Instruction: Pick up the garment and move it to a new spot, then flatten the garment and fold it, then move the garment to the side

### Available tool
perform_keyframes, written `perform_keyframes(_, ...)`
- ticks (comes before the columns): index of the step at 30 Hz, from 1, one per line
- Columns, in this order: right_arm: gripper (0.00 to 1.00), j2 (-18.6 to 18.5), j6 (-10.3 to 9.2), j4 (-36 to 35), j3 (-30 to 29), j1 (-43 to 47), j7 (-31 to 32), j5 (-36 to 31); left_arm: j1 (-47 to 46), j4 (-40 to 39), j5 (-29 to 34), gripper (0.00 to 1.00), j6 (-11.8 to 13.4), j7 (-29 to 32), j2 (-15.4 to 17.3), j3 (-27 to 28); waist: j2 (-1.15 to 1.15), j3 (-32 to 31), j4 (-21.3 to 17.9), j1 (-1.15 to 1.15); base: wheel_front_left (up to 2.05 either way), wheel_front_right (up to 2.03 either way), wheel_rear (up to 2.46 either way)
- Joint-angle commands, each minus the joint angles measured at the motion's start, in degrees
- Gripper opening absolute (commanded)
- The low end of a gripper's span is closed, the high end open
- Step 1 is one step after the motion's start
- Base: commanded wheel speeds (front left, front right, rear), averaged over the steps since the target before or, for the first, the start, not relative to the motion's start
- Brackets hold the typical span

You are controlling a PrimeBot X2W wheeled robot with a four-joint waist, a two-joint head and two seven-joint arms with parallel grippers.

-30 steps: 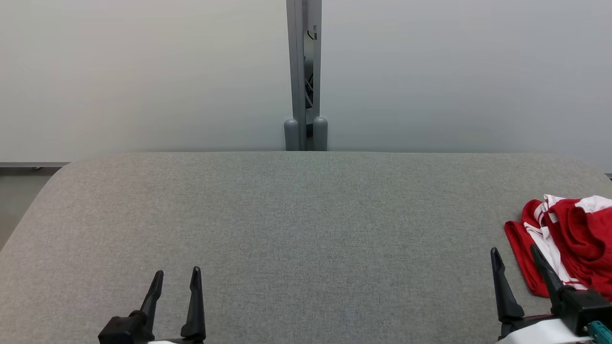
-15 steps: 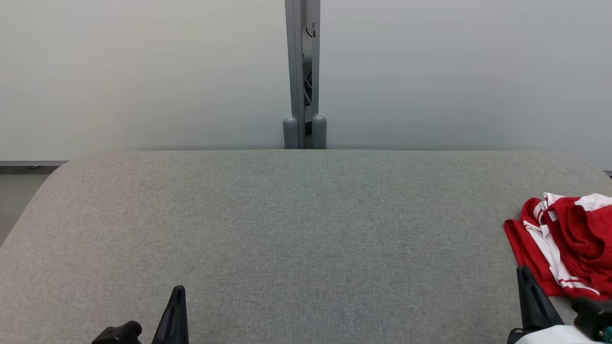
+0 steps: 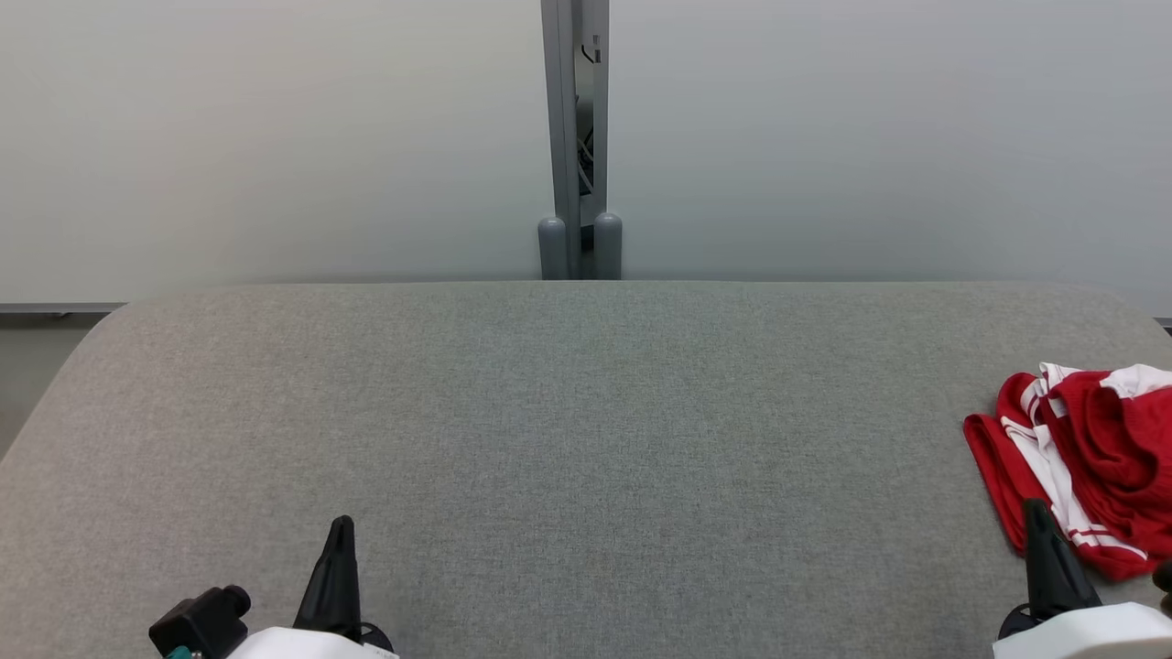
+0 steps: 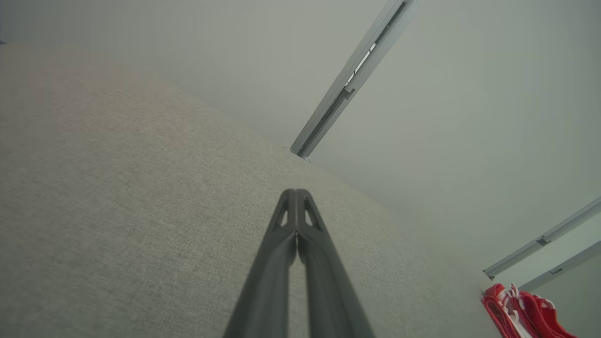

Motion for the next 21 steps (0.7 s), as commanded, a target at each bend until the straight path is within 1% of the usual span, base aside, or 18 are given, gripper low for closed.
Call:
perform_keyframes(1, 0.00, -0.60, 0.01, -1.08, -0.74, -1.68, 0.77, 2.62, -2.31, -0.50, -2.21, 0.00, -0.63, 0.32, 0.25, 0.01, 0.00, 0.07, -0.03, 0.00, 0.00, 0.00, 0.00)
perform_keyframes(21, 0.00, -0.80, 0.00, -1.29, -4.20, -3.31, 6.55, 19.73, -6.19, 0.67, -17.23, 0.00, -2.73, 2.79, 0.35, -0.22, 0.00, 0.98, -0.44, 0.00, 0.00, 0.00, 0.00)
